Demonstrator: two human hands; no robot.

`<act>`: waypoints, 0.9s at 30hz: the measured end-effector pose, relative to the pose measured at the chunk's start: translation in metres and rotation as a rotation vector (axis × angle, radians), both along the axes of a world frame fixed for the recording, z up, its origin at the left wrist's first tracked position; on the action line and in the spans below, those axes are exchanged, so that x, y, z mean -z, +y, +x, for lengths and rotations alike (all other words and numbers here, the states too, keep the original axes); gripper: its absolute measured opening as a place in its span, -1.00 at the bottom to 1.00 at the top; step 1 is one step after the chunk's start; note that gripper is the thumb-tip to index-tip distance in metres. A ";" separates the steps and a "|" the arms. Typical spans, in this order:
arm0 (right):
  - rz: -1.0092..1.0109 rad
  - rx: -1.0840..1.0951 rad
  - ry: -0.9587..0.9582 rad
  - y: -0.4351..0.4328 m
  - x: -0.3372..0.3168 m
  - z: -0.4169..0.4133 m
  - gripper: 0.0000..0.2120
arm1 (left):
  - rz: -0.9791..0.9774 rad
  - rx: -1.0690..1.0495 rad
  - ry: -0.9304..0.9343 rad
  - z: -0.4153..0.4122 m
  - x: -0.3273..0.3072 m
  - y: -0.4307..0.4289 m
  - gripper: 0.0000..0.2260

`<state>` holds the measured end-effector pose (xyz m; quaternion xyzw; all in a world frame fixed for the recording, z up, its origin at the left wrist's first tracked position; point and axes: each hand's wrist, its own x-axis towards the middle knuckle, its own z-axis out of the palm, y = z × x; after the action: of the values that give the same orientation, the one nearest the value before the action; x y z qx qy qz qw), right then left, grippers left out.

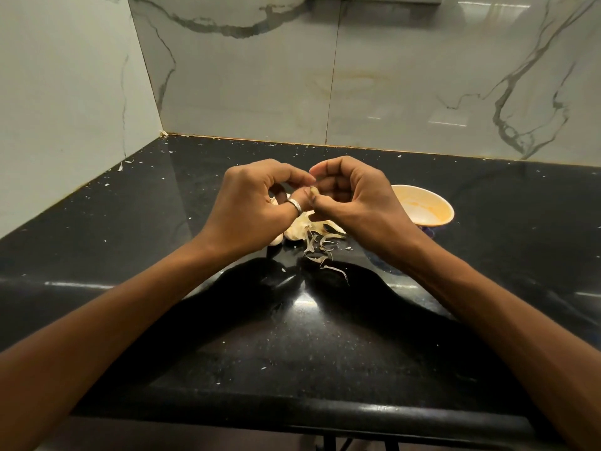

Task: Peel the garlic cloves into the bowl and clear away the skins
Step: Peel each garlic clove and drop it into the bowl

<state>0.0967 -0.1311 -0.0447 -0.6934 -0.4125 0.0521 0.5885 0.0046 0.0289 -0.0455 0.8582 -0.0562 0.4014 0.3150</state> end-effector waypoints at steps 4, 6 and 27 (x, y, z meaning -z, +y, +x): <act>-0.040 0.052 -0.084 0.000 0.003 0.003 -0.73 | 0.036 -0.012 -0.015 0.002 0.000 0.002 -0.88; -0.040 0.066 -0.096 0.000 0.003 0.003 -0.79 | 0.036 -0.024 -0.015 0.002 0.000 0.004 -0.89; -0.074 0.051 -0.179 -0.003 0.001 0.003 -0.74 | 0.247 -0.064 -0.007 0.006 0.007 0.010 -0.77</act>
<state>0.0998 -0.1340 -0.0454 -0.7268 -0.4436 -0.0097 0.5243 0.0106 0.0389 -0.0526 0.8905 -0.0787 0.4041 0.1937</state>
